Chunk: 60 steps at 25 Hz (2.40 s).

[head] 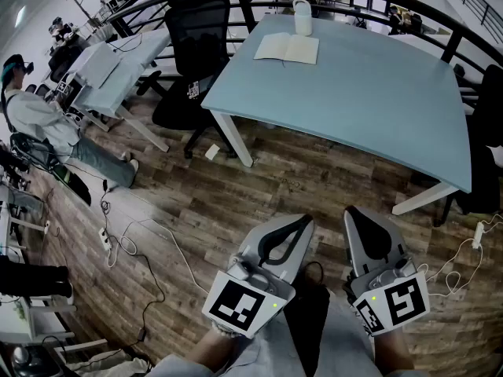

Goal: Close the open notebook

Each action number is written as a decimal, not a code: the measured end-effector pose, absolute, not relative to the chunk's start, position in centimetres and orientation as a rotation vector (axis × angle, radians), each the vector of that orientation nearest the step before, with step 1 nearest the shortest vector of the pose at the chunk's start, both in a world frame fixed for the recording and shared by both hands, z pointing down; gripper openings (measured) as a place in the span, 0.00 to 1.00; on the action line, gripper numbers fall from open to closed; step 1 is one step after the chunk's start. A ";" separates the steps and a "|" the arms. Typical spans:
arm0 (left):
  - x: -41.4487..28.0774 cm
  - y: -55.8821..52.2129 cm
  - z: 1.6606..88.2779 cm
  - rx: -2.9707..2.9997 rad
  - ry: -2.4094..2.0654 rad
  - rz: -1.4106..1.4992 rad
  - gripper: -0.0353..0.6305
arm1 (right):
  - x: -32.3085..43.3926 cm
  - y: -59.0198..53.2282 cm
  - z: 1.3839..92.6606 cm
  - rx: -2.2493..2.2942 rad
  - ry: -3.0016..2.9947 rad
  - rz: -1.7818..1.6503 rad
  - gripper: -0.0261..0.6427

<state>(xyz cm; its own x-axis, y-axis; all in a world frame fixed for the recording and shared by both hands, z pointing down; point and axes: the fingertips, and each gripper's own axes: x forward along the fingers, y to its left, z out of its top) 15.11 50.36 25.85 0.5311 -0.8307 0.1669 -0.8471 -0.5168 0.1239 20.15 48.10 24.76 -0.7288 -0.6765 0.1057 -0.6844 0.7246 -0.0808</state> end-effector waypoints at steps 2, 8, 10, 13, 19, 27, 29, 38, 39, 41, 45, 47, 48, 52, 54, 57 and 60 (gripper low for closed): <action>15.0 50.3 26.0 2.582 -1.427 0.128 0.06 | 20.0 48.1 24.9 1.127 -2.856 0.178 0.04; 14.7 50.1 25.9 2.588 -1.416 0.124 0.06 | 19.7 48.0 25.0 1.128 -2.848 0.179 0.04; 14.5 50.0 26.0 2.591 -1.412 0.126 0.06 | 19.5 47.9 25.1 1.129 -2.843 0.178 0.04; 14.1 49.8 26.1 2.593 -1.404 0.123 0.06 | 19.1 47.7 25.2 1.136 -2.839 0.183 0.04; 12.6 49.4 26.2 2.593 -1.391 0.112 0.06 | 17.5 47.5 25.2 1.141 -2.826 0.150 0.04; 8.9 49.0 26.4 2.597 -1.375 0.096 0.06 | 14.2 47.2 25.2 1.165 -2.829 0.163 0.04; 8.0 48.9 26.6 2.603 -1.372 0.101 0.06 | 13.4 47.1 25.1 1.177 -2.836 0.160 0.04; 4.8 48.8 26.9 2.588 -1.404 0.079 0.06 | 11.5 46.8 24.5 1.193 -2.831 0.147 0.04; 4.6 48.8 26.8 2.585 -1.410 0.076 0.06 | 11.4 46.7 24.5 1.192 -2.829 0.143 0.04; 4.2 48.9 26.8 2.577 -1.422 0.071 0.06 | 11.3 46.7 24.5 1.185 -2.823 0.134 0.04; 3.5 48.9 26.9 2.560 -1.437 0.058 0.06 | 10.7 46.5 24.8 1.162 -2.807 0.108 0.04; 3.4 48.6 27.0 2.557 -1.443 0.061 0.06 | 10.4 46.2 24.9 1.142 -2.813 0.116 0.04; 3.4 48.3 27.0 2.555 -1.448 0.061 0.06 | 10.2 46.0 24.9 1.127 -2.819 0.119 0.04; 2.8 47.3 26.9 2.531 -1.490 0.043 0.06 | 9.3 44.8 25.2 1.055 -2.837 0.113 0.04; 2.2 46.6 27.1 2.507 -1.517 0.041 0.06 | 8.8 44.0 25.4 1.030 -2.846 0.117 0.04; 1.3 45.2 27.3 2.479 -1.554 0.038 0.06 | 8.0 42.3 25.5 0.986 -2.864 0.121 0.04; 1.0 43.5 27.3 2.464 -1.583 0.043 0.06 | 7.5 40.4 25.6 0.943 -2.870 0.107 0.04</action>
